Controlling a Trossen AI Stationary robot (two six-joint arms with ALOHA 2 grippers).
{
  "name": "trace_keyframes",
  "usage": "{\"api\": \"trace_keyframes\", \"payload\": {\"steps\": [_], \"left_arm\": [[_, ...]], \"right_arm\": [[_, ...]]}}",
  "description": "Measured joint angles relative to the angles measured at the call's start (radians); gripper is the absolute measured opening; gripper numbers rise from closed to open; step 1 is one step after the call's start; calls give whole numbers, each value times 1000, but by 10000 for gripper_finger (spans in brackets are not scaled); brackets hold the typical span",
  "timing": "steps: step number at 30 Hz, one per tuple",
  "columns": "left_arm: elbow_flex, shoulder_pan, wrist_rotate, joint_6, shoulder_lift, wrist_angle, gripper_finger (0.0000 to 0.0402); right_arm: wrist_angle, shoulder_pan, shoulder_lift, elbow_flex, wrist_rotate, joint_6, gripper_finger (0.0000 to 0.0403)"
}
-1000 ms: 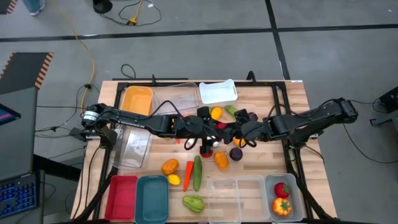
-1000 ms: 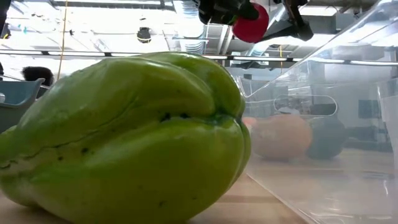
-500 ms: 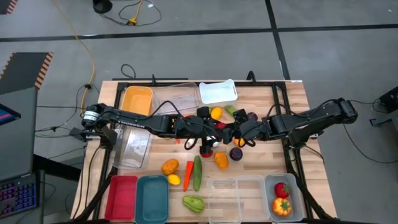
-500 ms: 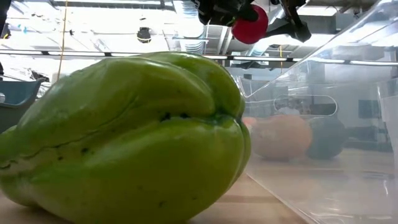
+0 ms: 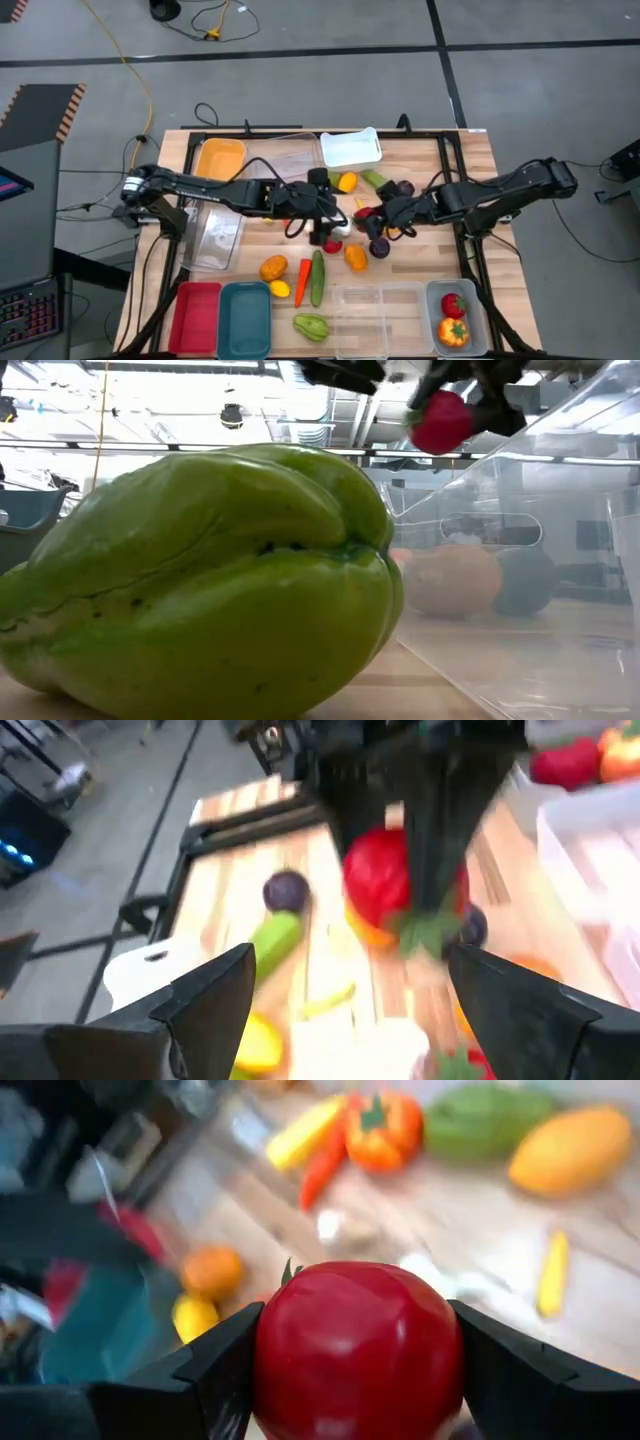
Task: Sort produce into baskets
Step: Put the left red tomato into the gray bin
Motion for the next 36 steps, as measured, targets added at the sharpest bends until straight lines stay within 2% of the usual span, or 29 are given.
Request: {"api": "trace_keyframes", "payload": {"steps": [5, 11, 16, 26, 31, 36], "left_arm": [[1, -1, 3, -63, -27, -116, 320], [-1, -6, 9, -123, -27, -210, 320], [-1, -16, 16, -148, -26, -210, 320], [-1, -48, 20, -214, -26, -207, 320], [-1, -61, 20, -216, -25, -204, 320], [-1, -68, 20, -216, -25, -181, 320]], "right_arm": [[-158, 38, -40, 0, -171, 24, 310], [-306, 202, -37, 1, -274, 139, 310], [-321, 391, -30, 0, -262, 271, 310], [-377, 749, -30, -36, -237, 658, 312], [-362, 849, -30, -36, -236, 711, 326], [-362, 896, -30, -36, -236, 729, 342]]}}
